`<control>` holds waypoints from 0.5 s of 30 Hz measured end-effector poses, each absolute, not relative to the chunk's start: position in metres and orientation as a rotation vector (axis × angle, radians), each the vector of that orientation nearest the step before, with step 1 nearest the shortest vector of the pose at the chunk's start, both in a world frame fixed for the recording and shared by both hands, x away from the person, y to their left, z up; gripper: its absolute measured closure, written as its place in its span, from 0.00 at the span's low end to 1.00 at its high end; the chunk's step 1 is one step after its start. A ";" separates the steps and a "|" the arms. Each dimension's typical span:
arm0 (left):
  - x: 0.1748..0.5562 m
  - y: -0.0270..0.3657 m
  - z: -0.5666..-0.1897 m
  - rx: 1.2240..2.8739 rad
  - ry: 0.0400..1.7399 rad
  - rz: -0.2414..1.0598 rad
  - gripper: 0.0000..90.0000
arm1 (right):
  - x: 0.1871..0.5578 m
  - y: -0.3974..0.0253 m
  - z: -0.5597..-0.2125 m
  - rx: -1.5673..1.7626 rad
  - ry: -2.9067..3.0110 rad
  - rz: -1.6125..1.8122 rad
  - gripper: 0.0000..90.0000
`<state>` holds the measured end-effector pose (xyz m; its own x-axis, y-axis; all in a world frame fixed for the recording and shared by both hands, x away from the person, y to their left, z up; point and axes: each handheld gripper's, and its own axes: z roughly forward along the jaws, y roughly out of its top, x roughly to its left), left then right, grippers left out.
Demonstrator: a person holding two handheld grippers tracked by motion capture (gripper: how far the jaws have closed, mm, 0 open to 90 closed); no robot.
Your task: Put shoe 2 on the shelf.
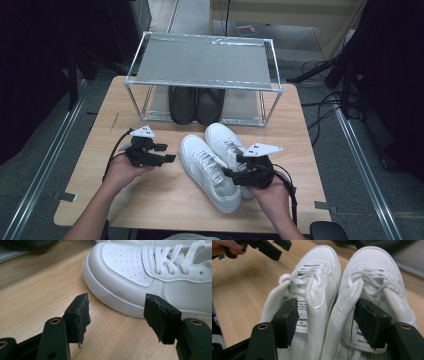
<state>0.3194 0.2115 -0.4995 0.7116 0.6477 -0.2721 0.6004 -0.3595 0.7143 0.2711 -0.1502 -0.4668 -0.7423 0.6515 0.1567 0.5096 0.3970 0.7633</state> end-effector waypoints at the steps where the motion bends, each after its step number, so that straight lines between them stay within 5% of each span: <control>1: 0.321 0.211 -0.498 2.081 0.953 0.068 0.42 | 0.271 -0.148 -0.469 1.046 2.490 1.260 0.41; 15: 0.325 0.216 -0.498 2.068 0.966 0.061 0.42 | 0.270 -0.132 -0.479 1.087 2.446 1.203 0.43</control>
